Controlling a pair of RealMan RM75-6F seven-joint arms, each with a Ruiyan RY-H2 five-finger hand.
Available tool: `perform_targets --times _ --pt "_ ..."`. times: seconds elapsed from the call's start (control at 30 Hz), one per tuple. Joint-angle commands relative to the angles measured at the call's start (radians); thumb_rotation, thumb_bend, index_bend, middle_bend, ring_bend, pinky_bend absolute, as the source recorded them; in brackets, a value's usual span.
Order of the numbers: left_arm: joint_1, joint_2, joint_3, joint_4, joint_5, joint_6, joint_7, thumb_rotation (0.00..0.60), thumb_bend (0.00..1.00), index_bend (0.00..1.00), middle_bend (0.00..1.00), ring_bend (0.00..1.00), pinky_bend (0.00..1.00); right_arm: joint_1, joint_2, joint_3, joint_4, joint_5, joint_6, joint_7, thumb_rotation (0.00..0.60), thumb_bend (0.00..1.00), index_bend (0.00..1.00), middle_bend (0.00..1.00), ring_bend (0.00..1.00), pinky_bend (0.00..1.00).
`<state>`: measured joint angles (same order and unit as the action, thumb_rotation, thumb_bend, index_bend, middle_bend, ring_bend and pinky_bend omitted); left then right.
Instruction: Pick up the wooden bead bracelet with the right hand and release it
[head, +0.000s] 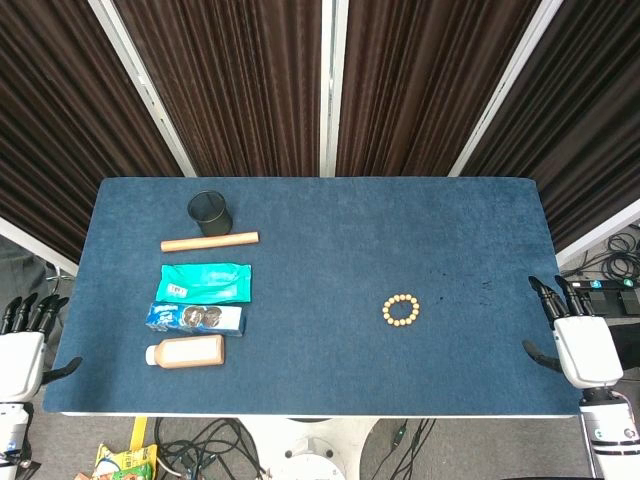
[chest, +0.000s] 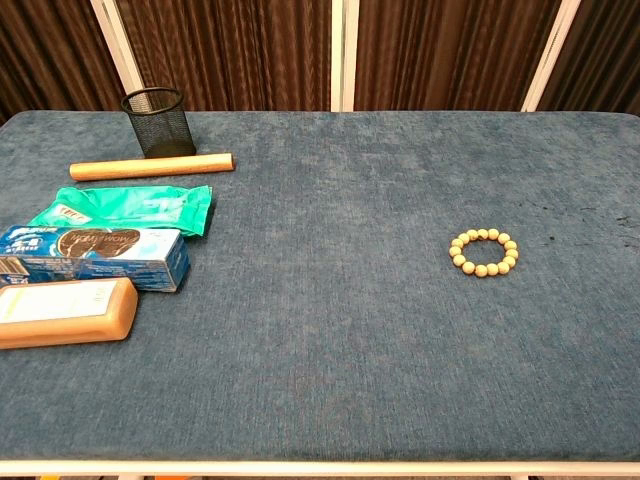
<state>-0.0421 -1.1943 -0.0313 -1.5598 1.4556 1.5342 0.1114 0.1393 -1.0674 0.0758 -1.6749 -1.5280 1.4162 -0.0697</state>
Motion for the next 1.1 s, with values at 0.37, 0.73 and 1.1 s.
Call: perform_targets --times 0.37,0.73,1.1 --pt "0.010 -0.003 0.003 0.013 0.016 0.010 -0.015 0.600 0.04 0.16 0.14 0.03 0.01 0.044 -0.009 -0.009 -0.006 -0.018 -0.061 0.007 0.600 0.10 0.04 0.23 0.04 0.15" --pt "0.025 0.006 0.005 0.008 0.035 0.039 -0.022 0.600 0.04 0.16 0.14 0.03 0.01 0.263 -0.217 0.020 0.111 -0.004 -0.345 -0.111 0.600 0.15 0.27 0.36 0.11 0.19" --pt "0.037 0.007 0.004 0.016 0.026 0.039 -0.033 0.600 0.04 0.16 0.14 0.03 0.01 0.357 -0.508 0.001 0.408 0.000 -0.397 -0.267 0.600 0.15 0.42 0.44 0.15 0.22"
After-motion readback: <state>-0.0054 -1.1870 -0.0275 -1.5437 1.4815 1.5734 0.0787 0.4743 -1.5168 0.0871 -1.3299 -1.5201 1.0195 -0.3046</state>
